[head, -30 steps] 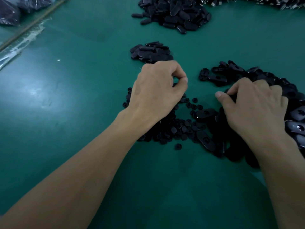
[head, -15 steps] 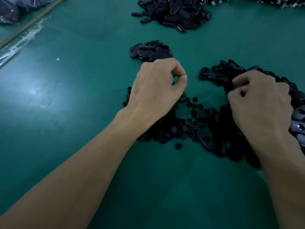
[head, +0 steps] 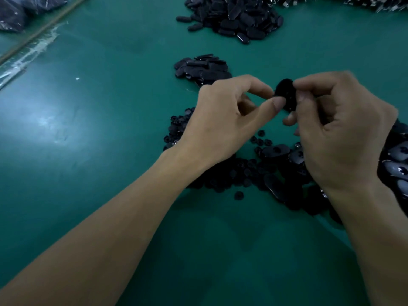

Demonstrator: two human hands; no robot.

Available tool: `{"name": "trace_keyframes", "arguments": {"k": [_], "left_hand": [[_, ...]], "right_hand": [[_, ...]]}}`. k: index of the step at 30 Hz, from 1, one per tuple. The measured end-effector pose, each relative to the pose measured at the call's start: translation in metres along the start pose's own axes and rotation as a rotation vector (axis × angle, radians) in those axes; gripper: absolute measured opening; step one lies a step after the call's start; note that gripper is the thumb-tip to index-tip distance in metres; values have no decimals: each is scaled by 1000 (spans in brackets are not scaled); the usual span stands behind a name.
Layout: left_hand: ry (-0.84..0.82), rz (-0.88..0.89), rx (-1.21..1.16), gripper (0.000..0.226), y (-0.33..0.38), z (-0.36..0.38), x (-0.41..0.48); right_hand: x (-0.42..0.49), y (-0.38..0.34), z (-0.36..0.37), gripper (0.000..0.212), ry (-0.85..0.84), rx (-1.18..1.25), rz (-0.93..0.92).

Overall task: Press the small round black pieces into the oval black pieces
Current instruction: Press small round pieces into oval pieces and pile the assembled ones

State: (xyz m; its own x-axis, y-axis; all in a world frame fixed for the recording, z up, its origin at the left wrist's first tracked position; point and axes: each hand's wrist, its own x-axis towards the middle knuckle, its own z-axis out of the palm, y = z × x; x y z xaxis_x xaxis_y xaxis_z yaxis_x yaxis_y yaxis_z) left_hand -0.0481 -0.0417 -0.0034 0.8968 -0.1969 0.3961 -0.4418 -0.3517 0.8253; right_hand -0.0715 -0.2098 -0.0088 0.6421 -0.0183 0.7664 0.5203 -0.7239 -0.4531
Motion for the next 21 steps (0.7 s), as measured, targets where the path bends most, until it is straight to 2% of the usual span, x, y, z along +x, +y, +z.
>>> {"name": "trace_keyframes", "arguments": {"k": [3,7,12,14,18,21], "left_hand": [[-35,6,-81,3,0,1,-1],[-26,12,-193,10,1,0,0],[-16,-45,-381,8,4,-2,1],[10,-50,-393,13,3,-3,3],[5,-65,-374,8,1,-4,4],[-22,-68,-363,14,0,-4,3]], "right_hand": [[0,-3,2,12,-27,37,-24],[-1,-5,2,12,0,13,-41],[-2,-6,2,11,-13,4,-46],[-3,-8,4,12,-32,70,1],[-1,-7,5,19,-75,138,162],[0,-4,4,16,-107,187,246]]}}
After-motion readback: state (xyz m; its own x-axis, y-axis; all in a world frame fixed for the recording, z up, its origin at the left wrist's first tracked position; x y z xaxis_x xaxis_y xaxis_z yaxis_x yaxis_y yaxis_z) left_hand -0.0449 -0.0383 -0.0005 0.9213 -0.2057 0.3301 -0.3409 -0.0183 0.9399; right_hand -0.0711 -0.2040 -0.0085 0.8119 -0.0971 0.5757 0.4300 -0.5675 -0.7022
